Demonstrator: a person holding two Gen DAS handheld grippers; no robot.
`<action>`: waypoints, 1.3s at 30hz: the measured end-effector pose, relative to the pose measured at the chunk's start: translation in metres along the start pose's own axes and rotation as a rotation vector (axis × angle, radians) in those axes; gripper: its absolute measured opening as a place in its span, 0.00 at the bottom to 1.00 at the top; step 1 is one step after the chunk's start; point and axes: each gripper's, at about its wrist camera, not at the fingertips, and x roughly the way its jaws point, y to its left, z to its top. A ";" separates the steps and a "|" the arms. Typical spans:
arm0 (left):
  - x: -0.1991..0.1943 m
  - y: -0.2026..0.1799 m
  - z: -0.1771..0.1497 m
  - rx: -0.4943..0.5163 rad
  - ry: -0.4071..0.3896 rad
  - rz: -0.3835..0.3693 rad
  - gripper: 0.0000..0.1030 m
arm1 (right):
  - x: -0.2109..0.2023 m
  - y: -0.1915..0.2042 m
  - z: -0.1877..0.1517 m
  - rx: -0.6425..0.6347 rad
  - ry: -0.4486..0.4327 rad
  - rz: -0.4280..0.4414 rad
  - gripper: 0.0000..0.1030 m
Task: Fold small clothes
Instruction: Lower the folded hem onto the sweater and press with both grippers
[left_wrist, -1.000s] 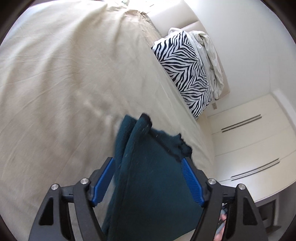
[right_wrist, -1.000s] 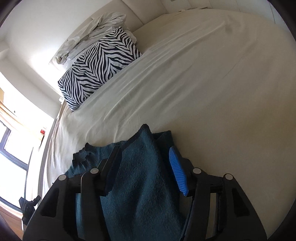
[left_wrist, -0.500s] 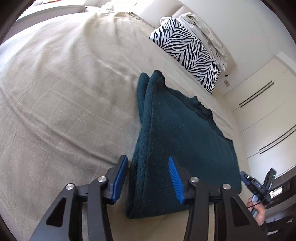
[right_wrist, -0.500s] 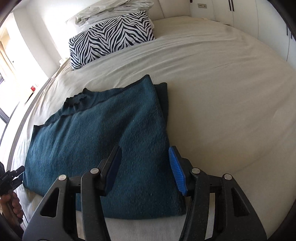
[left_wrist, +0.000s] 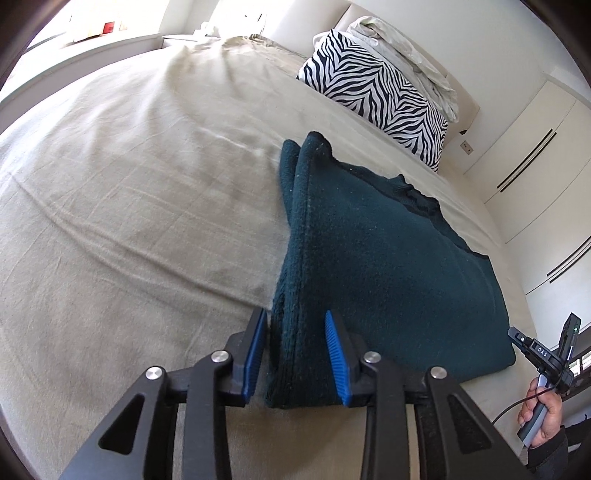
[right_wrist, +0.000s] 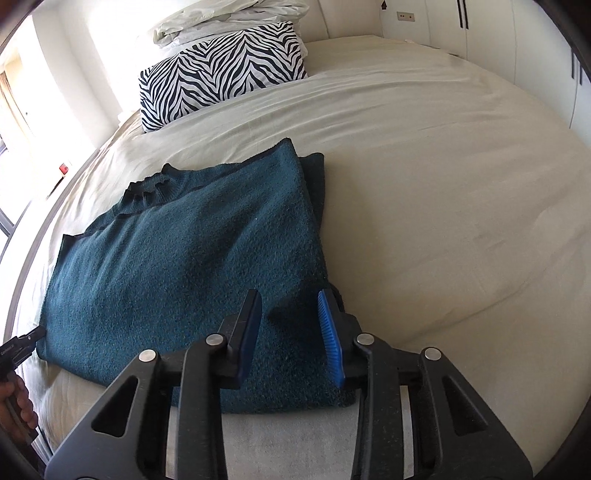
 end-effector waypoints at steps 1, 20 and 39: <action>0.000 0.000 -0.001 0.001 -0.001 0.001 0.33 | 0.000 -0.001 0.000 -0.003 0.002 -0.004 0.24; -0.001 -0.009 -0.006 0.061 -0.007 0.016 0.13 | -0.007 -0.003 -0.005 -0.020 -0.004 -0.064 0.05; -0.004 0.009 -0.010 0.007 0.027 -0.032 0.11 | -0.010 -0.013 -0.017 0.029 0.020 -0.032 0.05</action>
